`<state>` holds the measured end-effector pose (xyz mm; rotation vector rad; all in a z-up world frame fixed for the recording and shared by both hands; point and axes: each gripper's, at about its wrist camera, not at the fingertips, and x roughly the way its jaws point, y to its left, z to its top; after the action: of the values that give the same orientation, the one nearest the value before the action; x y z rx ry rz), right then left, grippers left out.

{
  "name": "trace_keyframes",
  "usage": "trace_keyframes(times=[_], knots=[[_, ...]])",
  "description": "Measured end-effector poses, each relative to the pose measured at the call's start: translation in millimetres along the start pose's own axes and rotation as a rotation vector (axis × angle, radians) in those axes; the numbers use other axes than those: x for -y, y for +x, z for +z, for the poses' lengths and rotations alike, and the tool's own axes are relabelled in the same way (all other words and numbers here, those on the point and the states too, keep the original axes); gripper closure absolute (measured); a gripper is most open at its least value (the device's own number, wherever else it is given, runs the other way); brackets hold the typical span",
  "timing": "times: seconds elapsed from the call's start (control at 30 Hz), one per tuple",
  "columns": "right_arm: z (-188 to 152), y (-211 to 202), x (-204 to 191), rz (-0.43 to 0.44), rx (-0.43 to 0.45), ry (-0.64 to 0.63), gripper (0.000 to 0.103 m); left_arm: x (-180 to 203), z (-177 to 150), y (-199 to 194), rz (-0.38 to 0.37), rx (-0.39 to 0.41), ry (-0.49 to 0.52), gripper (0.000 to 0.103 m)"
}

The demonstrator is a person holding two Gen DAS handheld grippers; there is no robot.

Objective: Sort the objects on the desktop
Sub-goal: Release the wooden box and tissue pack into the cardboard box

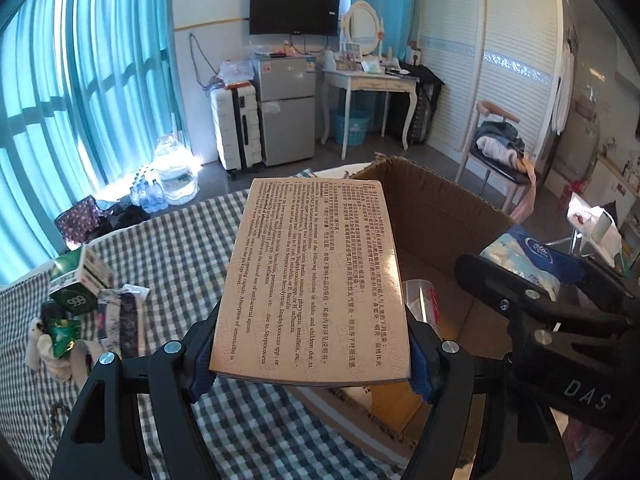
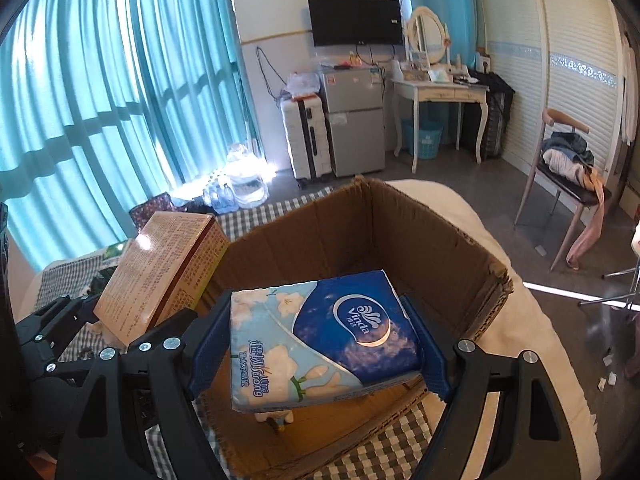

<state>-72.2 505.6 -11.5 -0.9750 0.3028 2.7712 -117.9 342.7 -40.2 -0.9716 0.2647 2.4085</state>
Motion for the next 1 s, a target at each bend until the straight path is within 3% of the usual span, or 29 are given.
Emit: trace_keyframes(times=[0.1, 0.13, 0.27, 0.37, 0.5, 0.77, 1.0], knots=[[-1.3, 8.7, 7.7, 0.005, -0.006, 0.025, 0.023, 4.9, 4.1, 10.8, -0.013, 0.009, -0.002, 0.025], [-1.4, 9.2, 8.8, 0.008, -0.002, 0.033, 0.023, 5.8, 4.9, 12.7, -0.008, 0.003, -0.002, 0.019], [0.7, -2.1, 12.3, 0.06, 0.081, 0.084, 0.015, 3.2, 6.2, 9.3, 0.021, -0.01, -0.002, 0.013], [4.6, -13.8, 5.4, 0.043, 0.117, 0.098, 0.013, -3.4, 5.2, -3.3, 0.037, 0.017, -0.001, 0.01], [9.2, -30.4, -4.5, 0.034, 0.145, 0.094, 0.013, -21.6, 4.6, -34.7, 0.068, 0.056, -0.021, 0.01], [11.4, -81.6, -50.5, 0.076, 0.212, 0.04, 0.013, -77.9, -0.4, -124.1, 0.243, 0.161, -0.075, 0.006], [2.0, -109.7, -117.5, 0.18, 0.237, -0.017, 0.013, -150.6, -40.1, -191.1, 0.377, 0.219, -0.157, 0.0]])
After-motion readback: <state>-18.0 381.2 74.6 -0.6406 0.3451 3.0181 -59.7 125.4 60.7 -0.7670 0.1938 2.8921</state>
